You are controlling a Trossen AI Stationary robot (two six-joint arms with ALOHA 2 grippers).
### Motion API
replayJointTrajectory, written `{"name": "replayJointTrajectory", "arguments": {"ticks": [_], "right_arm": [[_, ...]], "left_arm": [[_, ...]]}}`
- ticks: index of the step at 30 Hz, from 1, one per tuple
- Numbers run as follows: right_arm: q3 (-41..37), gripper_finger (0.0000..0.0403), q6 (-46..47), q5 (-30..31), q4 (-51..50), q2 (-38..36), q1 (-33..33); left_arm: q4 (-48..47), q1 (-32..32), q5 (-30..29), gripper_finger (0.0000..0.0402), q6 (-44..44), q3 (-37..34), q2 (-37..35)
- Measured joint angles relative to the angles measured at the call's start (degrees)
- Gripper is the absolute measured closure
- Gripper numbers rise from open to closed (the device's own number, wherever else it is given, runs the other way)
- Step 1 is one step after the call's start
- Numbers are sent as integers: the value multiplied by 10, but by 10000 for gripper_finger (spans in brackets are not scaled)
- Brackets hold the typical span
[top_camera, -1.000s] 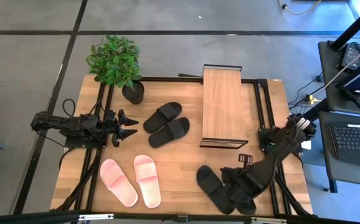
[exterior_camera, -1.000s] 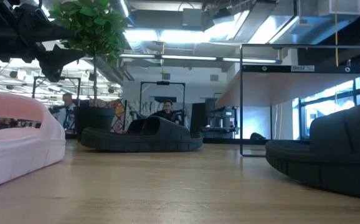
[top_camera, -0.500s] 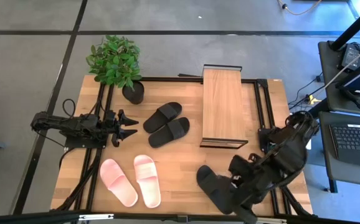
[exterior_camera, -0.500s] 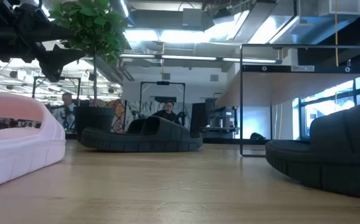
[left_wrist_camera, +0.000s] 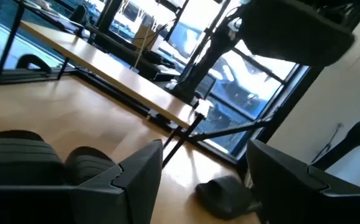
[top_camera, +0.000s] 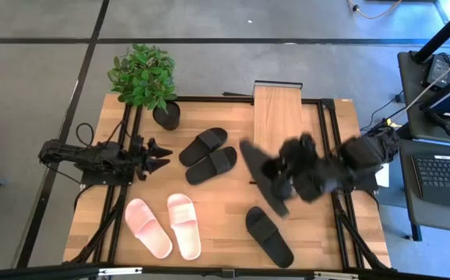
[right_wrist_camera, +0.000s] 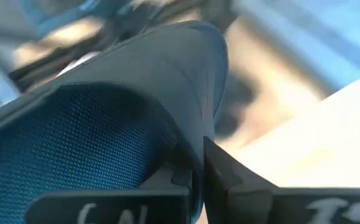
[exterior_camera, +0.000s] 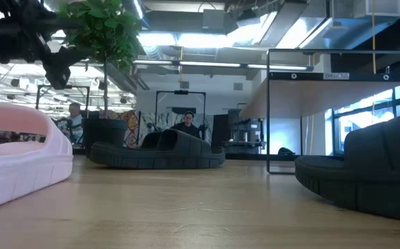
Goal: Pick and place slides into the shelf
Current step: Put the black slide on the shelf
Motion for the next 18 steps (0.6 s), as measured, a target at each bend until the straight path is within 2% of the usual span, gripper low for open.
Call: {"name": "replayJointTrajectory", "arguments": {"ticks": [4, 9, 14, 18], "right_arm": [[0, 390, -52, 86, 0, -8, -80], [-17, 390, -92, 91, 0, -4, -177], [-55, 390, -145, 54, 14, 8, -261], [-91, 390, -181, -27, 37, 17, -308]], "left_arm": [[19, 0, 0, 178, -41, 0, 0], [43, 0, 0, 178, -144, 0, 0], [43, 0, -14, 180, -156, 22, 16], [40, 0, -25, 187, -62, 75, 63]]}}
